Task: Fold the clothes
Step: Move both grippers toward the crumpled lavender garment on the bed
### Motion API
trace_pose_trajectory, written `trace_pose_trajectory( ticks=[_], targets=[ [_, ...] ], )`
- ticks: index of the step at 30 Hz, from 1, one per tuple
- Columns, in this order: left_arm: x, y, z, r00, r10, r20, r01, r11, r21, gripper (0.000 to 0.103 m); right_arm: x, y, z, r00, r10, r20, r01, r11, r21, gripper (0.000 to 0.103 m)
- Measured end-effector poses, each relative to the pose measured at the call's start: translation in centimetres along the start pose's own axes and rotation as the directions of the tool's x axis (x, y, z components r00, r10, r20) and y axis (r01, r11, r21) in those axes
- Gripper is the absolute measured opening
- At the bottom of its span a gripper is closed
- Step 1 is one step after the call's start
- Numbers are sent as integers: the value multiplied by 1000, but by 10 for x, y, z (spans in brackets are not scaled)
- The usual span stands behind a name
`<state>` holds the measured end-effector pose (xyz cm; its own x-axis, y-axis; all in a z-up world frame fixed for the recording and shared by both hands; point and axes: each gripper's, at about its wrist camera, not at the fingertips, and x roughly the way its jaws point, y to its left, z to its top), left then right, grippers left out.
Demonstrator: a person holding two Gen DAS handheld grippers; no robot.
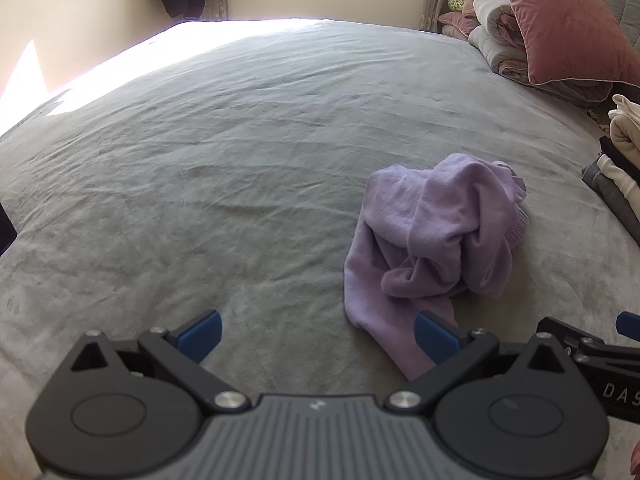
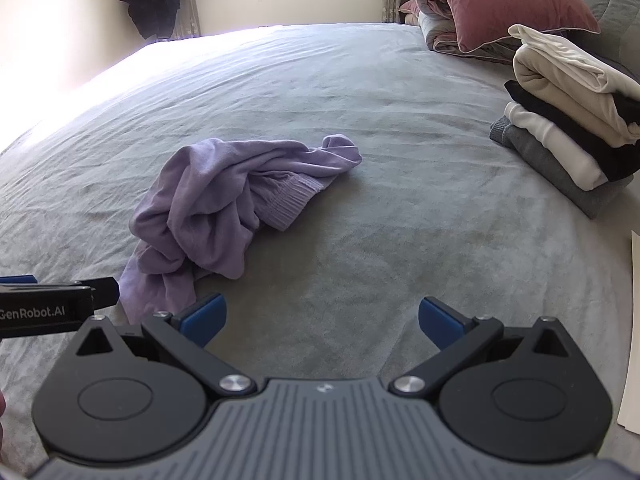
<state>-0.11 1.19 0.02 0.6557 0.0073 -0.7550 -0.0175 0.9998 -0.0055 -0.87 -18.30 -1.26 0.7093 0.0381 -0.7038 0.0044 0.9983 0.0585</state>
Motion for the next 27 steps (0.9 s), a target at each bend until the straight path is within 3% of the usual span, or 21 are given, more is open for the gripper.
trace_pose_trajectory(
  ticks=[27],
  targets=[
    [1, 2, 1, 1000, 7, -10, -7, 1000, -5, 103, 2, -2, 1, 1000, -2, -20, 2, 1000, 4, 103]
  ],
)
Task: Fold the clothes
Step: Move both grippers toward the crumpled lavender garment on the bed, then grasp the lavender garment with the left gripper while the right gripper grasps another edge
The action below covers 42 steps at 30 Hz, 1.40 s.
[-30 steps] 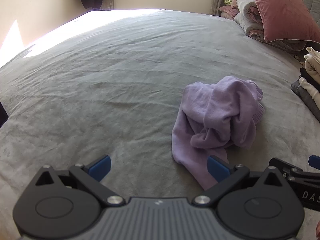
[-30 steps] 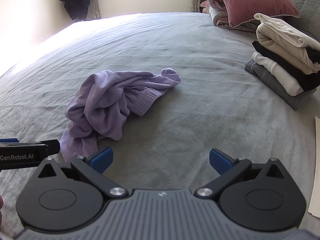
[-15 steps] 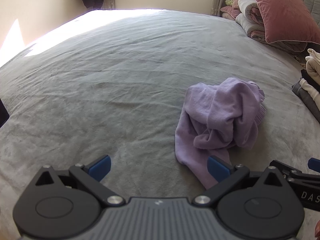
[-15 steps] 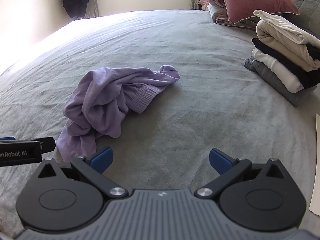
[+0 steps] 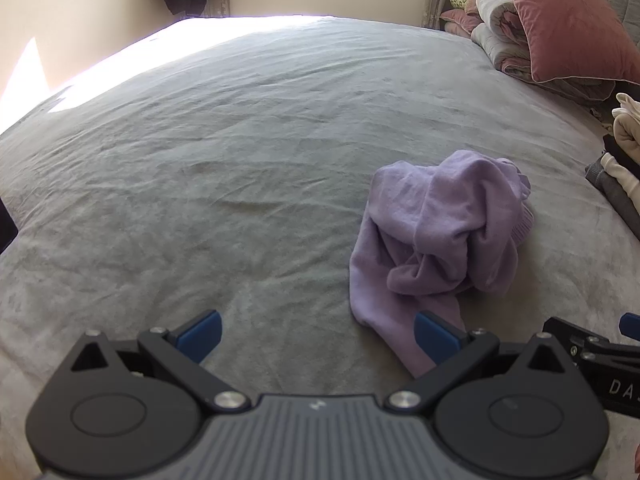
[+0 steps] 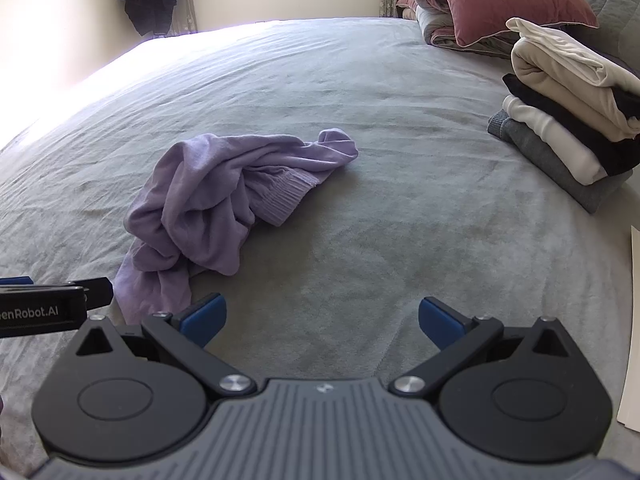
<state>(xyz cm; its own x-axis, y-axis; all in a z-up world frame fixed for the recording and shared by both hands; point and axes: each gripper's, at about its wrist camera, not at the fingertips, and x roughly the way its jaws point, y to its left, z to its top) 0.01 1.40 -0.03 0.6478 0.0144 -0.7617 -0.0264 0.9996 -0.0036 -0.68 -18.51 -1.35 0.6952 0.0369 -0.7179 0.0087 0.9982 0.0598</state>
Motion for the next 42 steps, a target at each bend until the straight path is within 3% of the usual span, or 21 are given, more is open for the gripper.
trace_pose_trajectory(
  ticks=[8, 12, 18, 22, 27, 30, 34, 40, 42],
  targets=[
    [-3, 1, 4, 1000, -3, 8, 3, 1000, 3, 103, -1, -1, 3, 1000, 5, -2, -5, 1000, -1, 103],
    [-12, -3, 22, 998, -50, 31, 50, 999, 16, 103, 1, -11, 9, 1000, 10, 1, -10, 999, 41, 103],
    [-7, -25, 43, 992, -101, 70, 95, 992, 86, 103, 16, -26, 17, 997, 31, -72, -24, 994, 104, 103],
    [19, -33, 42, 990, -128, 56, 123, 989, 88, 103, 24, -32, 16, 991, 47, -125, -30, 990, 135, 103],
    [50, -36, 28, 991, -134, -29, 136, 986, 100, 103, 34, -39, 13, 979, 78, -186, -45, 983, 177, 103],
    [67, -41, 22, 990, -101, -98, 113, 986, 126, 103, 38, -38, 14, 978, 70, -196, -39, 986, 160, 103],
    [67, -49, 15, 996, -65, -53, 73, 983, 168, 103, 41, -33, 14, 979, 47, -199, -24, 993, 117, 103],
    [70, -47, 16, 996, -74, -56, 83, 984, 159, 103, 44, -21, 6, 981, -7, -193, 10, 1000, 17, 103],
    [70, -46, 16, 995, -80, -53, 88, 982, 165, 103, 48, -24, 6, 982, -5, -189, 11, 999, 33, 103]
  ],
)
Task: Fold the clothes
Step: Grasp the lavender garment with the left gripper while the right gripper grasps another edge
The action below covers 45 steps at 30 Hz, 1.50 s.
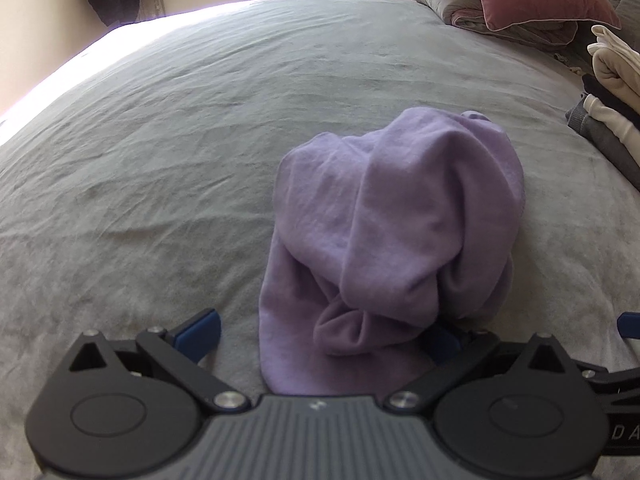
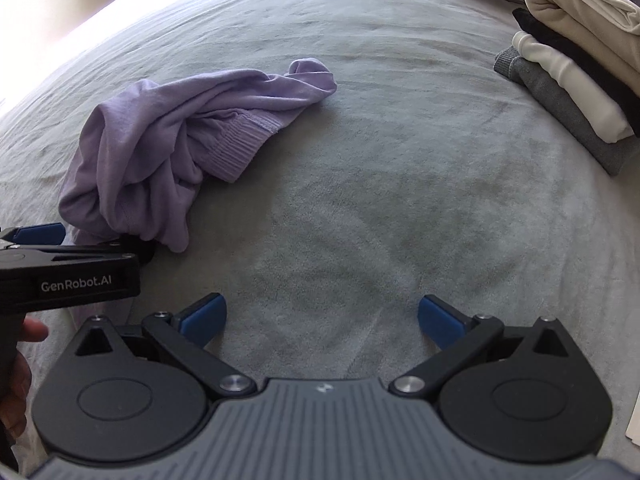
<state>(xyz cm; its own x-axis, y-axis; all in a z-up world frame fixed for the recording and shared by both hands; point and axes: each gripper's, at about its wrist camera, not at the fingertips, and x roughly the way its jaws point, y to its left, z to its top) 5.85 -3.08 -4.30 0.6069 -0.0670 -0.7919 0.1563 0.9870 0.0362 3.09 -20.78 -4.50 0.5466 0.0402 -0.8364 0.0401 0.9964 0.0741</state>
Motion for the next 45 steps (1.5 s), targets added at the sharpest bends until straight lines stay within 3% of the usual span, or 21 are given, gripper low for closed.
trace_pose_trajectory(
  ticks=[3, 5, 7, 9, 15, 17, 18, 20, 23, 27, 31, 37, 41, 45],
  targets=[
    [-5, 2, 0, 1000, -24, 11, 24, 1000, -1, 102, 2, -1, 2, 1000, 3, -1, -3, 1000, -11, 103],
    [-14, 7, 1, 996, -80, 27, 81, 996, -23, 102, 1, -1, 4, 1000, 9, 4, -9, 1000, -13, 103],
    [-27, 15, 1, 982, -174, 72, 177, 983, -52, 101, -2, -2, 4, 1000, 19, 14, -19, 1000, 4, 103],
    [-36, 18, 1, 970, -212, 118, 218, 975, -43, 98, -5, -5, 5, 999, 35, 23, -36, 999, 30, 103],
    [-43, 24, 1, 947, -262, 185, 275, 961, -44, 62, -14, -21, 9, 985, 158, 64, -167, 970, 175, 103],
    [-42, 26, 2, 934, -303, 187, 319, 945, -63, 27, -18, -24, 8, 979, 189, 82, -202, 957, 207, 103],
    [-42, 28, 3, 927, -324, 191, 343, 936, -77, 19, -20, -25, 8, 975, 201, 92, -217, 952, 215, 103],
    [-45, 29, 4, 910, -360, 204, 386, 917, -100, 12, -26, -27, 8, 967, 228, 117, -249, 943, 223, 103],
    [-59, 24, 0, 878, -427, 219, 449, 891, -64, 11, -37, -30, 12, 947, 274, 167, -307, 925, 222, 92],
    [-84, 13, -12, 815, -538, 217, 545, 838, 27, 10, -52, -37, 15, 918, 326, 225, -375, 899, 228, 82],
    [-95, 0, -31, 773, -618, 144, 613, 786, 85, 10, -59, -47, 19, 897, 358, 258, -421, 869, 260, 77],
    [-100, -15, -63, 702, -712, 3, 704, 696, 140, 10, -55, -53, 21, 900, 358, 248, -423, 854, 303, 70],
    [-98, -18, -82, 713, -698, -70, 697, 694, 181, 10, -47, -51, 19, 920, 334, 203, -384, 871, 306, 62],
    [-95, -4, -87, 722, -686, -83, 690, 706, 161, 13, -36, -45, 15, 927, 340, 156, -373, 875, 308, 54]
  ],
)
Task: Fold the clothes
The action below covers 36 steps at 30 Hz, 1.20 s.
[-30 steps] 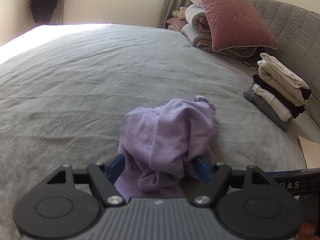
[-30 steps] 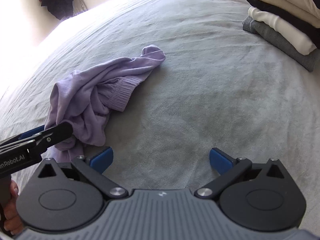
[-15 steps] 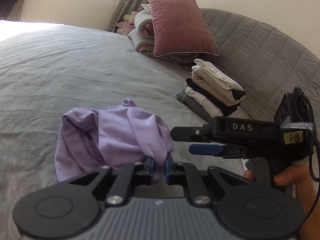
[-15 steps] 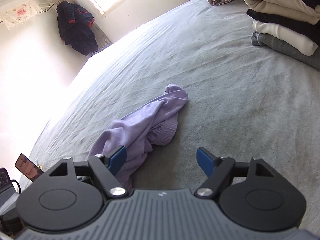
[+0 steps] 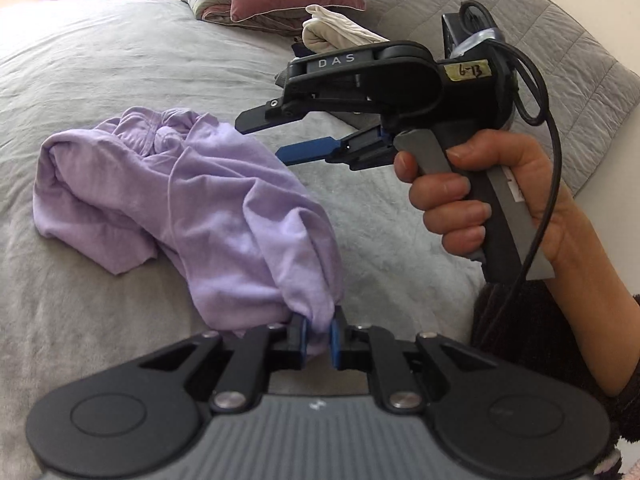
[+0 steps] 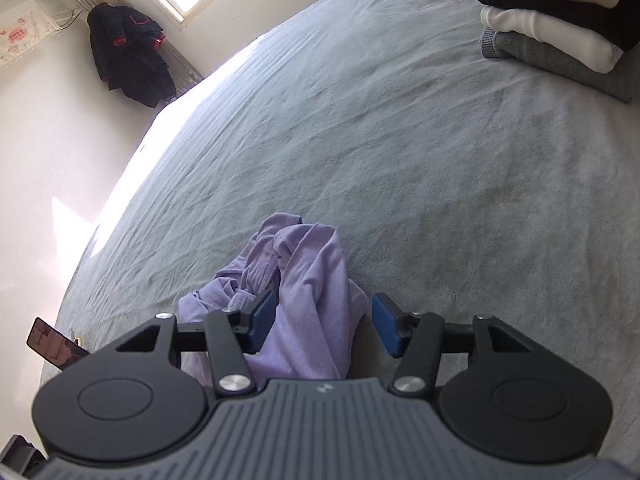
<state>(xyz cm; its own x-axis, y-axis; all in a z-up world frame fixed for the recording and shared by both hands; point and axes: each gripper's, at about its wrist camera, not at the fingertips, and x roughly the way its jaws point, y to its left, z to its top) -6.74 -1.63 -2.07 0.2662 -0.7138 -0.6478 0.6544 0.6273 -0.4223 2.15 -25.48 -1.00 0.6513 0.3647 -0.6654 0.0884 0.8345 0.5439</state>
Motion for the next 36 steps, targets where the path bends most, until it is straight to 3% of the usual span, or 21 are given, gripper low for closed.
trace_pose_trajectory(
  ticks=[3, 4, 5, 6, 8, 11, 14, 22, 29, 31, 36],
  targets=[
    [-9, 6, 1, 1000, 12, 18, -12, 1000, -8, 23, 9, 3, -5, 999, -1, -32, 1, 1000, -13, 47],
    [-14, 8, 1, 999, 17, 30, -17, 1000, -5, 32, 10, 5, -7, 999, -2, -39, 1, 1000, -22, 38],
    [-19, 9, 3, 999, 27, 46, -27, 1000, -1, 40, 11, 6, -9, 999, -7, -39, 6, 999, -35, 20],
    [-25, 10, 5, 997, 41, 66, -41, 999, 3, 42, 11, 8, -10, 999, -9, -36, 7, 999, -47, 13],
    [-37, 17, 10, 992, 77, 105, -76, 997, -9, 51, 6, 8, -11, 1000, 23, -14, -23, 999, -33, 11],
    [-57, 36, 19, 977, 136, 164, -124, 989, -77, 63, -6, 14, -11, 990, 138, 3, -138, 990, -16, 9],
    [-74, 60, 28, 960, 172, 219, -133, 975, -179, 66, -12, 25, -16, 967, 255, -9, -255, 967, -24, 9],
    [-98, 93, 28, 948, 162, 275, -61, 937, -344, 74, -7, 66, -50, 874, 451, -180, -471, 878, -87, 9],
    [-97, 113, 20, 953, 209, 222, -99, 900, -424, 74, 3, 100, -84, 797, 466, -384, -561, 806, -186, 9],
    [-95, 116, 17, 954, 232, 188, -133, 894, -428, 73, 5, 107, -94, 793, 432, -431, -559, 796, -232, 9],
    [-90, 123, 11, 951, 285, 119, -214, 886, -411, 73, 6, 112, -105, 810, 348, -472, -532, 774, -342, 16]
  ],
)
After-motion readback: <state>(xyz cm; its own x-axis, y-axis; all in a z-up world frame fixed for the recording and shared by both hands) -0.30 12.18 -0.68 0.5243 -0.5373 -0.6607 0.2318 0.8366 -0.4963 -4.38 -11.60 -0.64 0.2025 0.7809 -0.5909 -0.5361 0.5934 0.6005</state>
